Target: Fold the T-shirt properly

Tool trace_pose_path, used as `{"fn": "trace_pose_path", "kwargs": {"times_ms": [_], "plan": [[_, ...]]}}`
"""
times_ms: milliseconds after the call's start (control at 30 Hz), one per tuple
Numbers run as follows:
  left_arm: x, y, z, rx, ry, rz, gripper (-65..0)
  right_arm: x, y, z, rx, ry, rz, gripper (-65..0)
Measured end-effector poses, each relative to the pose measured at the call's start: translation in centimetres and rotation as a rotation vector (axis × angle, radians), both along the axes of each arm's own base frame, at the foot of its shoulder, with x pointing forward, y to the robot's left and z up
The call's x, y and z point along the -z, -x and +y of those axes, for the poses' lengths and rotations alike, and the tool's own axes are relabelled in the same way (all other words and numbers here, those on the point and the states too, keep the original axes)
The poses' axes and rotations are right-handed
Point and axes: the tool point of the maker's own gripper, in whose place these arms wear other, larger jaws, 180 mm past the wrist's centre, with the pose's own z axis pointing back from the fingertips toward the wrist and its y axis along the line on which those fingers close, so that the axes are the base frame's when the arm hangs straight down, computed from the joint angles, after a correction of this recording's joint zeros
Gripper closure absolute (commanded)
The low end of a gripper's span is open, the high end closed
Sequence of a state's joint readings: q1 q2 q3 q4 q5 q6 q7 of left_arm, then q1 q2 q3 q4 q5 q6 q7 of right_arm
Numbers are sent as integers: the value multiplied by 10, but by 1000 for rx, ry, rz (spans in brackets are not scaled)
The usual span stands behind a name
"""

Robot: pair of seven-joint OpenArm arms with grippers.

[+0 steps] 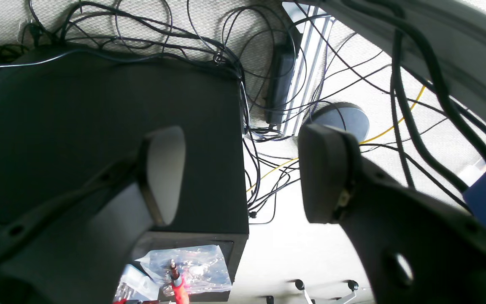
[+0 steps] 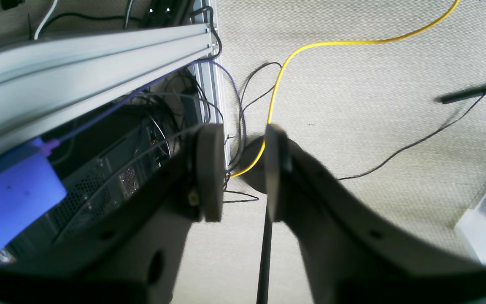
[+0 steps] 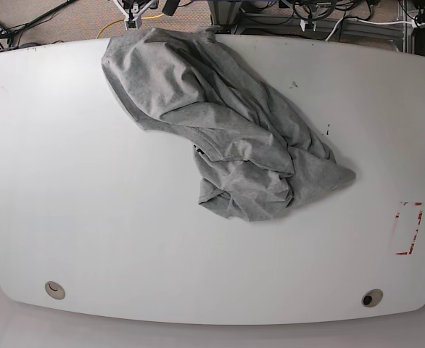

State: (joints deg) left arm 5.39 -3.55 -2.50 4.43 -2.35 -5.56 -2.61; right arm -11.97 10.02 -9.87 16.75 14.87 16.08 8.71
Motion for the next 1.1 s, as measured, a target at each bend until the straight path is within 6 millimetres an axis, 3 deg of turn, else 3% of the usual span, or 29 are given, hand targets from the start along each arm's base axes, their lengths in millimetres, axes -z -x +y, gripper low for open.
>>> {"fn": "trace_pose_path", "kwargs": {"times_ms": [33,167,300,400,600,833,1100], "plan": [[0,-11,1,-5,-15,-34,-394,0,7,0,-3,-4,16,-159],[0,-14,-1,4,5,-25,-394,2,-11,12,7,-6,-9,-159],[-1,-31,0,8,2,-71,-394,1,-33,38,10,-64,-50,-159],[-1,-39,1,9,0,-90,-394,0,-39,40,11,-67,-66,-159],[-1,-28,-1,7,3,-66,-394,1,-24,27,8,-39,-34,-155],[-3,-8,1,11,-2,-62,-394,0,-22,35,20,-56,-43,-154],[-19,7,4,46,-11,-143,-394,-16,22,42,-2,-80,-46,-154]]}}
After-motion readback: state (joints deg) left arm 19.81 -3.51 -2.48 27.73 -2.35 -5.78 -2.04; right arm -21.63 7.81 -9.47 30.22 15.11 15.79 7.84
